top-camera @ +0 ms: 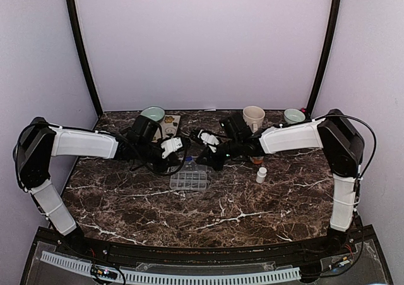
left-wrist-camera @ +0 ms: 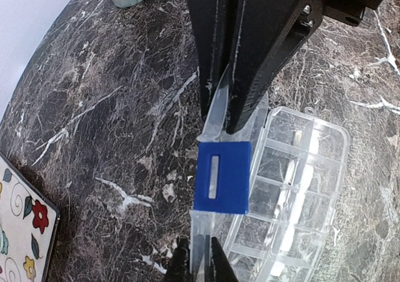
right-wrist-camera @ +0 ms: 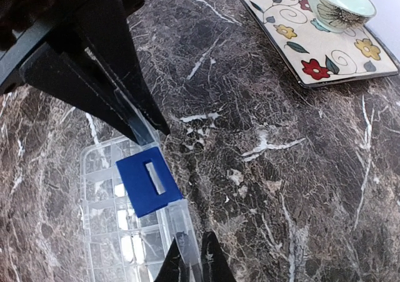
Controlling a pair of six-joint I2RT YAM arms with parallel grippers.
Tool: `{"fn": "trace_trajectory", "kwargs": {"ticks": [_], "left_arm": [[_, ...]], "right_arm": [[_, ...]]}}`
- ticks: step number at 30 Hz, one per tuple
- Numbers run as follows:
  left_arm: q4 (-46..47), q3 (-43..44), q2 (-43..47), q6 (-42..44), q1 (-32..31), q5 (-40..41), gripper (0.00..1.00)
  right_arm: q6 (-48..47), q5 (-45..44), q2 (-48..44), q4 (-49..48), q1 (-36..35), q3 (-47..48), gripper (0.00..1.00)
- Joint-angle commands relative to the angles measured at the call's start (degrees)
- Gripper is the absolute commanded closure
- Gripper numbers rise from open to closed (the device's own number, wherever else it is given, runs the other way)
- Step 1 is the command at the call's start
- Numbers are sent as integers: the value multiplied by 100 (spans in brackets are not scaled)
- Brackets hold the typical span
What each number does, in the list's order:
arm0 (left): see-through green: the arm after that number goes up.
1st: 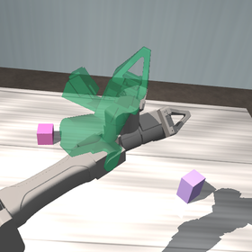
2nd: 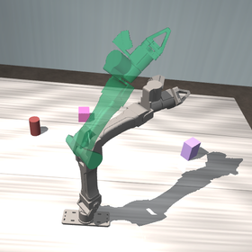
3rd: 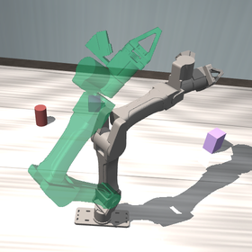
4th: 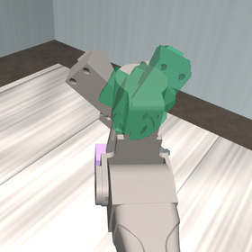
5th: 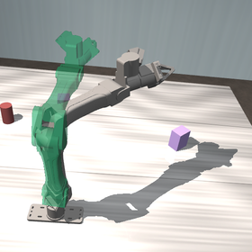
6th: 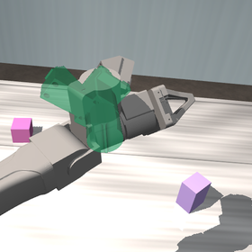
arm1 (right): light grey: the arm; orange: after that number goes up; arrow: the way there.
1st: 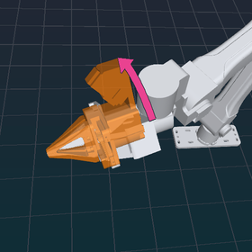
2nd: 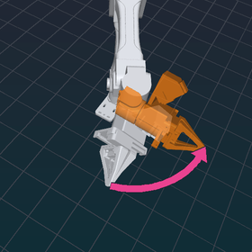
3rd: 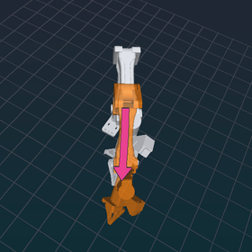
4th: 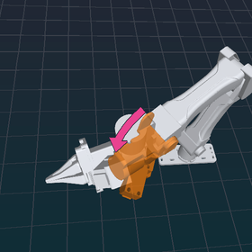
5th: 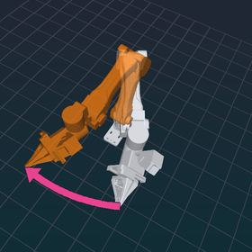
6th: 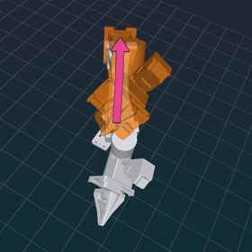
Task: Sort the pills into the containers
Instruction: Pass from the left arm to the right
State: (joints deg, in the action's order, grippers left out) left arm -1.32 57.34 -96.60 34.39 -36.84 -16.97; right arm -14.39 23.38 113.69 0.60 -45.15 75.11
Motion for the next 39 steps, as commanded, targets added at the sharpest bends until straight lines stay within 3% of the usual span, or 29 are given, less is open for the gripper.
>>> {"fn": "trace_trajectory", "kwargs": {"ticks": [1,7,13,17,21,25,32,39], "left_arm": [[89,103,79,-132,-43,-64,95],[67,213,5,-501,-30,373,83],[98,192,95,-763,21,590,51],[300,66,235,-908,71,931,44],[929,-265,389,-1132,80,2015,40],[1244,-414,502,-1390,80,2495,40],[1343,-485,457,-1801,72,2465,40],[1389,-573,445,-2079,42,2379,40]], "right_arm": [[186,17,71,-259,42,45,99],[301,-18,58,-355,53,9,100],[421,-233,-9,-552,55,-117,100],[544,-513,-22,-682,51,-168,100],[671,-905,44,-768,52,-106,100],[798,-1355,212,-676,56,147,100],[998,-1928,540,-333,50,514,100],[1324,-2221,510,-542,76,273,100]]}}
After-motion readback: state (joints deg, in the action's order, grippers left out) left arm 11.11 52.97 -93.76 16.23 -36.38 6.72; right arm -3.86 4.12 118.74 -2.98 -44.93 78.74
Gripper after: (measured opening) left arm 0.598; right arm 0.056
